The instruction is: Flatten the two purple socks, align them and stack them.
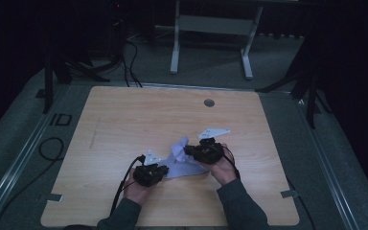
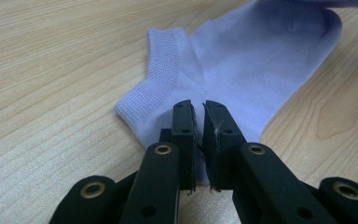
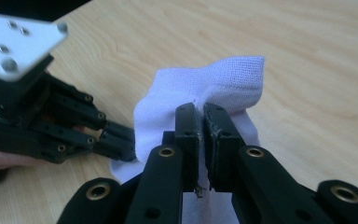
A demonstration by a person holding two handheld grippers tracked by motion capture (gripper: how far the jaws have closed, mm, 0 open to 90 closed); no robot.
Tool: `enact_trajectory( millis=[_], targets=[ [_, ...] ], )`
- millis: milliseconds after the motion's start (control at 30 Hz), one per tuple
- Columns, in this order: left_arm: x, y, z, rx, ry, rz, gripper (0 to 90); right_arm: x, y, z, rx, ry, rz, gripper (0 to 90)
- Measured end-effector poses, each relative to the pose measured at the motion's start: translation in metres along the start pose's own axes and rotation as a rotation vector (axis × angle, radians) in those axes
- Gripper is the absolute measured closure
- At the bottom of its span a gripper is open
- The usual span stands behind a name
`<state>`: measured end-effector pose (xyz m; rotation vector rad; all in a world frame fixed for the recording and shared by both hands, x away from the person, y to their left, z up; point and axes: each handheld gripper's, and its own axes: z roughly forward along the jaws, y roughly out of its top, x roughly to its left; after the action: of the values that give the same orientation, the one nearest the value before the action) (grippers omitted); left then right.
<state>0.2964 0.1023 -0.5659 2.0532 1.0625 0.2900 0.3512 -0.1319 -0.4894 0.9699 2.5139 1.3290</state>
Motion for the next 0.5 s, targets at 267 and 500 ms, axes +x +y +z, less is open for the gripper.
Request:
enact_trajectory(
  millis=[267, 500],
  targets=[
    [0.0, 0.0, 0.0, 0.001, 0.0, 0.001, 82.7, 0.003, 0.0, -0.001, -0.001, 0.009, -0.007, 84.3],
    [-0.002, 0.0, -0.001, -0.004, 0.015, 0.002, 81.8, 0.012, -0.013, 0.027, 0.06, 0.019, -0.019, 84.3]
  ],
)
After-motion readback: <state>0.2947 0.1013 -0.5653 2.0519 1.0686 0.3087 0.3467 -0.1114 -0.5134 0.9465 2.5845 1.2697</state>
